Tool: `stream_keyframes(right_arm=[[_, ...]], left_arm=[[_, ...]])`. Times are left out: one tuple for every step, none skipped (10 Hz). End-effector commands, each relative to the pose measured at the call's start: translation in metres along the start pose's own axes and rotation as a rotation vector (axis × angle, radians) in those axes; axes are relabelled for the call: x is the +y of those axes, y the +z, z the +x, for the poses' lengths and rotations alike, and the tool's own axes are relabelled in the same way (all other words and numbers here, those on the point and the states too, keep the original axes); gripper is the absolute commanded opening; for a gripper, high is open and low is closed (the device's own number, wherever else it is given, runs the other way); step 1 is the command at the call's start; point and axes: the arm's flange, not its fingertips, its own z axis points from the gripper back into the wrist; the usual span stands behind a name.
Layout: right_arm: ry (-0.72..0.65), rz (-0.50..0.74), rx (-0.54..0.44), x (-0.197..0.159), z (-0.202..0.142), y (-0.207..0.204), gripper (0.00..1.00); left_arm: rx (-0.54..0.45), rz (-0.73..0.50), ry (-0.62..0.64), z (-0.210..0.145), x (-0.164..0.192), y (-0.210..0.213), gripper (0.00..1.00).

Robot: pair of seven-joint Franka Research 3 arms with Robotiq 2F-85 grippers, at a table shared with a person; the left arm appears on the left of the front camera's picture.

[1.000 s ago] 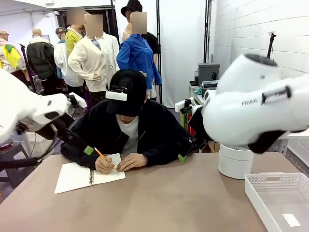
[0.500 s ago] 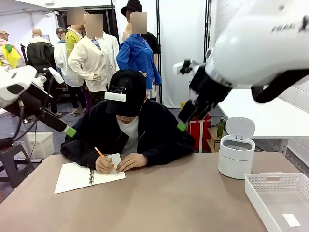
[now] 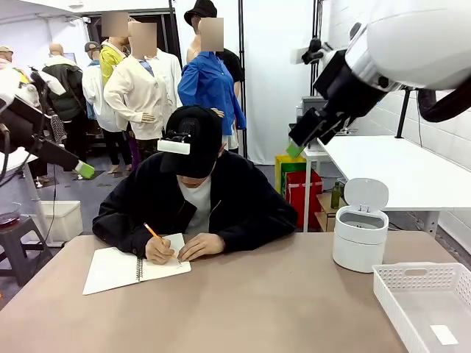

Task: Sort the paper based on its condition.
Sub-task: If a person hands you a paper, place it in the Organizing basket , and if it's crumpled, put it in the Trash can.

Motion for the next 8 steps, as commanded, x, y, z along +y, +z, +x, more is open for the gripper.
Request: stream_keyframes(right_arm=[[-0.018,0.007,-0.047,-0.004,0.003,0.004,1.00],[-0.026,-0.002,-0.053,-0.005,0.005,0.009,1.00],[-0.036,-0.014,-0.060,-0.005,0.007,0.012,1.00],[-0.034,-0.046,-0.074,-0.005,0.008,0.008,1.00],[-0.014,-0.020,-0.042,-0.006,0.005,0.013,1.00],[-0.014,-0.020,-0.042,-0.006,0.005,0.013,1.00],[-0.014,-0.020,-0.042,-0.006,0.005,0.013,1.00],[-0.014,-0.020,-0.042,-0.006,0.005,0.013,1.00]], left_arm=[[0.015,0.049,0.021,0.004,-0.004,0.019,1.00],[0.022,0.084,0.017,0.006,-0.006,0.028,1.00],[0.038,0.098,0.005,0.007,-0.006,0.032,1.00],[0.055,0.083,-0.008,0.007,-0.007,0.028,1.00],[-0.005,0.061,-0.001,0.006,-0.001,0.026,1.00],[-0.005,0.061,-0.001,0.006,-0.001,0.026,1.00],[-0.005,0.061,-0.001,0.006,-0.001,0.026,1.00],[-0.005,0.061,-0.001,0.006,-0.001,0.026,1.00]])
